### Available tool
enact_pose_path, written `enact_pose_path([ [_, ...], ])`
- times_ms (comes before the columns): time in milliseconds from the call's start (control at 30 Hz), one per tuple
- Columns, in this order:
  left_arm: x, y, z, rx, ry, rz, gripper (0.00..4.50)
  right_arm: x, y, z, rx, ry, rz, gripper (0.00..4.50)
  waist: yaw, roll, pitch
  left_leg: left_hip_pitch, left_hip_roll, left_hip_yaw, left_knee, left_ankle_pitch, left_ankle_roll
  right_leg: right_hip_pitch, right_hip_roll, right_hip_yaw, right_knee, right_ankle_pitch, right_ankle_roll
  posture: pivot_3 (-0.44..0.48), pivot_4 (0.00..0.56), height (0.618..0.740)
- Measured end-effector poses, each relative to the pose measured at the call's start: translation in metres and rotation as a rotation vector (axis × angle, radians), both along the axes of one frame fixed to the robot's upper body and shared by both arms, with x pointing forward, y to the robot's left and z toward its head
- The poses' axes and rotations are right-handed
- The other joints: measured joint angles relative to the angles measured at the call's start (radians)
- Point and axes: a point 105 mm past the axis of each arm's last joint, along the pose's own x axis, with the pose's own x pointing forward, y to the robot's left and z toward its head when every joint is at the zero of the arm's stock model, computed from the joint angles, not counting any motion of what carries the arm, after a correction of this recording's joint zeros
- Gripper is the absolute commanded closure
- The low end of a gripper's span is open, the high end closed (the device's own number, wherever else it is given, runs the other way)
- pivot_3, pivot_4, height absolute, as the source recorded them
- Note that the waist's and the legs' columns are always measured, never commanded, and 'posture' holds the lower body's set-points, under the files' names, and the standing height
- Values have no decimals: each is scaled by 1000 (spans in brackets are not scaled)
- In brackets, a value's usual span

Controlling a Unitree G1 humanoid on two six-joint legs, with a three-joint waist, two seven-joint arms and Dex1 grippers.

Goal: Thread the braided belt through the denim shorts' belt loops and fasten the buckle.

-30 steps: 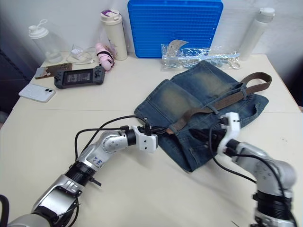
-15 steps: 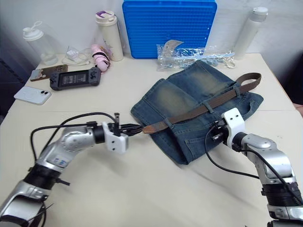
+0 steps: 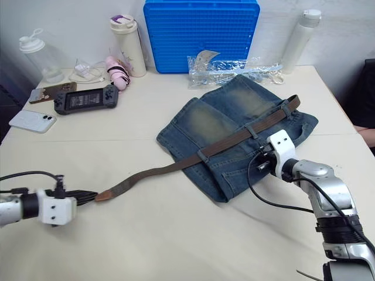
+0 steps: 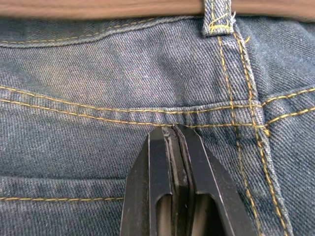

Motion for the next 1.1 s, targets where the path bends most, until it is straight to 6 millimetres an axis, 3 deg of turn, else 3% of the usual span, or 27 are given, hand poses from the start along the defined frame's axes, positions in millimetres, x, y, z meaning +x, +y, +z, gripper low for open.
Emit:
enact_pose_path([
  [267, -23, 23, -6, -9, 132, 105, 4500, 4, 8, 4, 5, 2, 39, 4458, -22, 0, 0, 1, 3, 1, -2, -1, -2, -1, 0, -1, 1, -1, -2, 0, 150, 693],
  [433, -22, 41, -3, 30, 132, 178, 4500, 4, 9, 4, 5, 10, 47, 4458, -21, 1, 0, 2, 7, 2, -3, -2, -4, -1, 5, -2, 2, -2, -3, 0, 150, 693],
  [567, -21, 69, 2, 89, 146, 299, 4500, 4, 10, 4, 10, 13, 52, 4458, -20, 2, 0, 3, 10, 2, -3, -3, -6, -1, 9, -1, 2, -2, -4, 0, 150, 693],
  [767, -18, 69, 2, 71, 164, 331, 4500, 4, 11, 4, 12, 13, 54, 4458, -20, 4, 1, 7, 12, 3, -3, -5, -8, -1, 9, -1, 7, -3, -5, 0, 150, 693],
  [867, -11, 58, 2, -46, 169, 359, 3561, 3, 10, 5, 49, 20, 42, 4500, -17, 7, 1, 8, 12, 5, -2, -5, -8, 0, 9, 0, 8, -3, -6, 0, 150, 693],
  [967, -1, 37, 7, -157, 189, 311, 2331, -4, 23, 7, 151, 56, 107, 3505, -14, 8, 1, 7, 12, 5, -2, -5, -8, -1, 8, 0, 8, -3, -6, 0, 150, 693],
  [1100, 25, -13, 40, -362, 152, 159, 482, -20, 35, 20, 192, 74, 235, 1447, 2, 10, 4, 1, 12, 1, 0, -5, -8, -4, 6, 0, 7, -3, -6, 0, 150, 693],
])
